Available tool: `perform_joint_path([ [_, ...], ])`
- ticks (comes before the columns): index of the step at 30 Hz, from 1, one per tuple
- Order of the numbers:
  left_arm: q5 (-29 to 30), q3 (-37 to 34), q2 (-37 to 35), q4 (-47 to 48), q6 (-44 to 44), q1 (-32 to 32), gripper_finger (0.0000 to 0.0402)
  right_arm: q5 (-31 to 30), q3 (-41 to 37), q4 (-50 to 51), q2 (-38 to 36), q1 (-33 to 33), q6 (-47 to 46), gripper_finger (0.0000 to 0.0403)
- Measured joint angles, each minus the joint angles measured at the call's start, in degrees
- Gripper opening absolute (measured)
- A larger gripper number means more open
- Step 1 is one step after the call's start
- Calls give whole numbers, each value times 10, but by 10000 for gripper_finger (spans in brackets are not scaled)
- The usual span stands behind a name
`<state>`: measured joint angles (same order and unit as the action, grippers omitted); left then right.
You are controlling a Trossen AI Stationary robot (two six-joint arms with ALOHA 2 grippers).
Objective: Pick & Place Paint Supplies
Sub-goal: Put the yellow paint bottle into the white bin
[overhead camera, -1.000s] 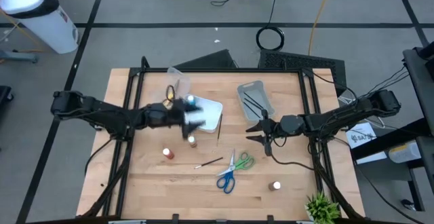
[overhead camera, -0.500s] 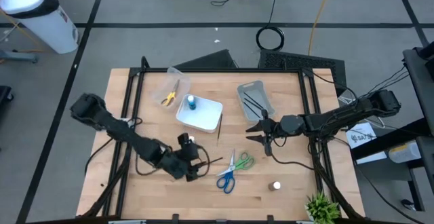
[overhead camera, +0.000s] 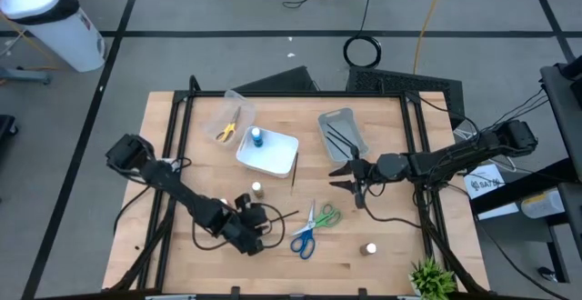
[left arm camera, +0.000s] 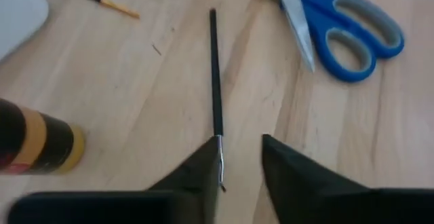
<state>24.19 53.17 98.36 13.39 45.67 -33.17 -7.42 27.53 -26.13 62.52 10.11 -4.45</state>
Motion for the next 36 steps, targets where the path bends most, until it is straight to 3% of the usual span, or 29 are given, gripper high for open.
perform_joint_path([
  [3, -6, 0, 8, 2, 1, 4, 33, 0, 0, -8, 0, 0, 13, 100],
  [5, -7, 0, 8, 5, 11, 8, 10, 0, 0, -16, 0, 0, 21, 98],
  [19, -62, 0, 51, 26, 85, 12, 12, 0, 0, -29, 0, 0, 26, 98],
  [36, -67, 4, 31, 35, 67, 15, 11, 0, 0, -61, 45, 0, 37, 104],
])
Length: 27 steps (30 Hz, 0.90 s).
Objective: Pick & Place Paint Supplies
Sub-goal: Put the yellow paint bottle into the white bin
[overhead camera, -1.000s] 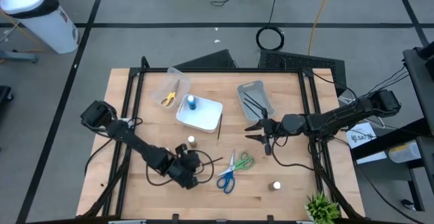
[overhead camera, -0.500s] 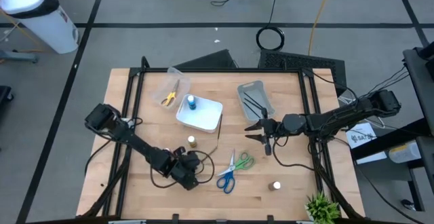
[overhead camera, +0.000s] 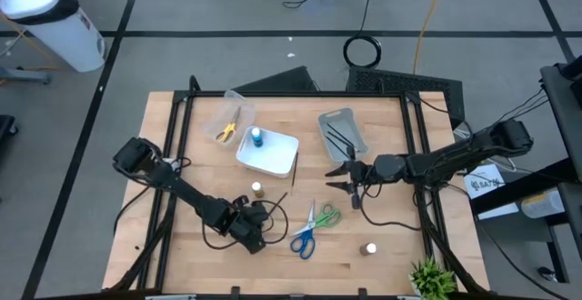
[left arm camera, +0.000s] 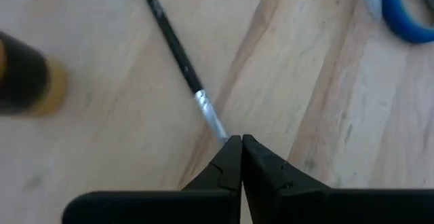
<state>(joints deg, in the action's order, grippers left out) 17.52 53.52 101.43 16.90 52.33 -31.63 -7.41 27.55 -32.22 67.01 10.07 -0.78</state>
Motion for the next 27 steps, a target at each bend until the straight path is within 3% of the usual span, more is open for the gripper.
perform_joint_path([
  [8, 147, 10, -15, -3, -12, 9, 13, 0, 0, -33, 29, 0, 6, 100],
  [11, 172, 10, -15, -4, -7, 28, 6, 0, 0, -41, 33, 0, 7, 100],
  [24, 140, 12, 58, -79, -28, 81, 9, 0, 0, -42, 34, 0, 15, 100],
  [27, 70, 11, 61, -111, -44, 80, 17, 0, 0, -44, 34, 0, 15, 100],
])
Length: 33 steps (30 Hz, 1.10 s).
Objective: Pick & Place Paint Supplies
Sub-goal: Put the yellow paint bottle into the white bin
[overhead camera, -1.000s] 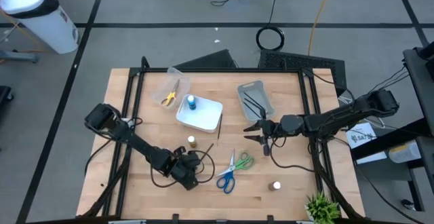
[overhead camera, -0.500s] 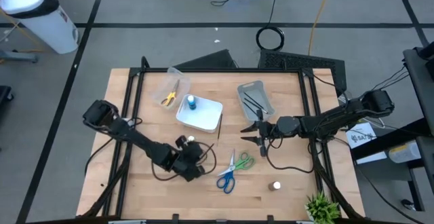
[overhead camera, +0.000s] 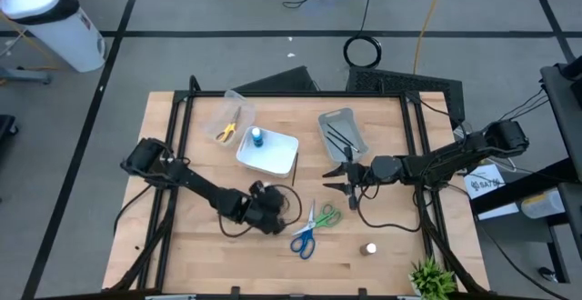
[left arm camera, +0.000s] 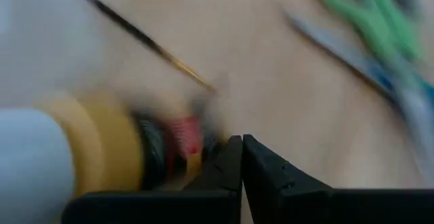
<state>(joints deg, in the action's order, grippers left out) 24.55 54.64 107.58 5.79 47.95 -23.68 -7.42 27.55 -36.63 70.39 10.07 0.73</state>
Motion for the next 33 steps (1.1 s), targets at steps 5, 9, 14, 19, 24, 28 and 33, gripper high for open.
perform_joint_path([
  [5, -40, 0, 1, -7, -9, -4, 6, 0, 0, 0, 0, 0, 2, 100],
  [9, -32, 0, 1, -5, -10, -5, 14, 0, 0, 0, 0, 0, 0, 100],
  [14, -30, 0, 1, -5, -11, -4, 13, 3, 4, 7, 5, 6, -93, 102],
  [19, -26, -1, 1, -20, -18, -1, 5, 28, 76, 80, 64, 64, -138, 141],
  [24, -21, -1, 1, -34, -27, 1, 27, 2, 189, 115, 179, 120, -113, 216],
  [28, -20, -1, 1, -38, -27, 1, 39, 14, 275, 217, 262, 137, -109, 283],
  [33, -20, -1, 1, -45, -28, 1, 41, -26, 336, 284, 338, 139, -173, 337],
])
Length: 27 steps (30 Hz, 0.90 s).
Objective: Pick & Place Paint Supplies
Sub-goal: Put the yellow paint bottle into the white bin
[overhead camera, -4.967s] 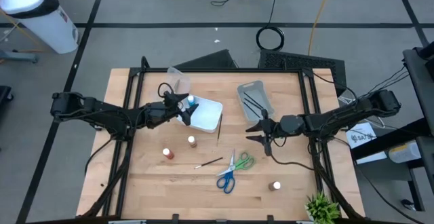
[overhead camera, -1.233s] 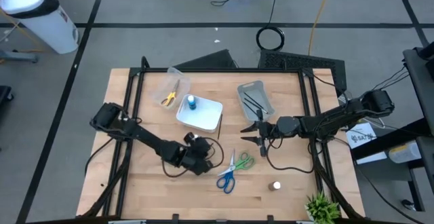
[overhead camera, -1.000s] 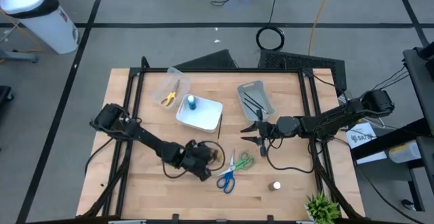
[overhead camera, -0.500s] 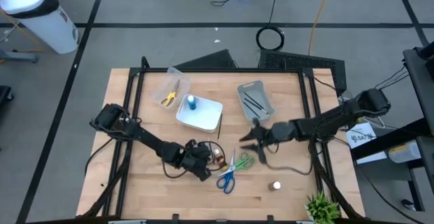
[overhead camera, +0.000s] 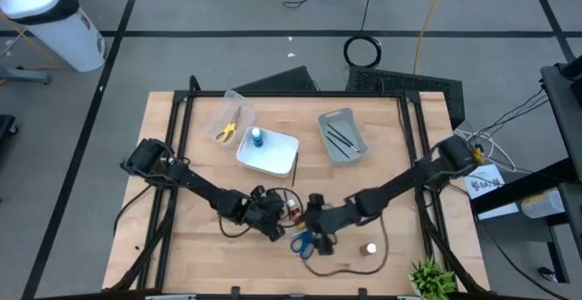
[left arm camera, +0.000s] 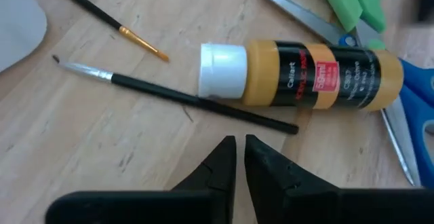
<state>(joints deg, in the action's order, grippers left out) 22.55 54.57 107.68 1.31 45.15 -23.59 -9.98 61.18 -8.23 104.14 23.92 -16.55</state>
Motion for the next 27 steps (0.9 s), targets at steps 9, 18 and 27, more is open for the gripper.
perform_joint_path([
  [9, 0, 0, 0, -1, 1, -8, 42, -65, 68, 77, 84, -28, -128, 327],
  [18, 0, 0, 0, 1, -2, -15, 42, -66, 68, 142, 88, -36, -167, 239],
  [27, -7, 0, -52, 11, -71, -25, 42, -66, 67, 148, 32, -42, -131, 107],
])
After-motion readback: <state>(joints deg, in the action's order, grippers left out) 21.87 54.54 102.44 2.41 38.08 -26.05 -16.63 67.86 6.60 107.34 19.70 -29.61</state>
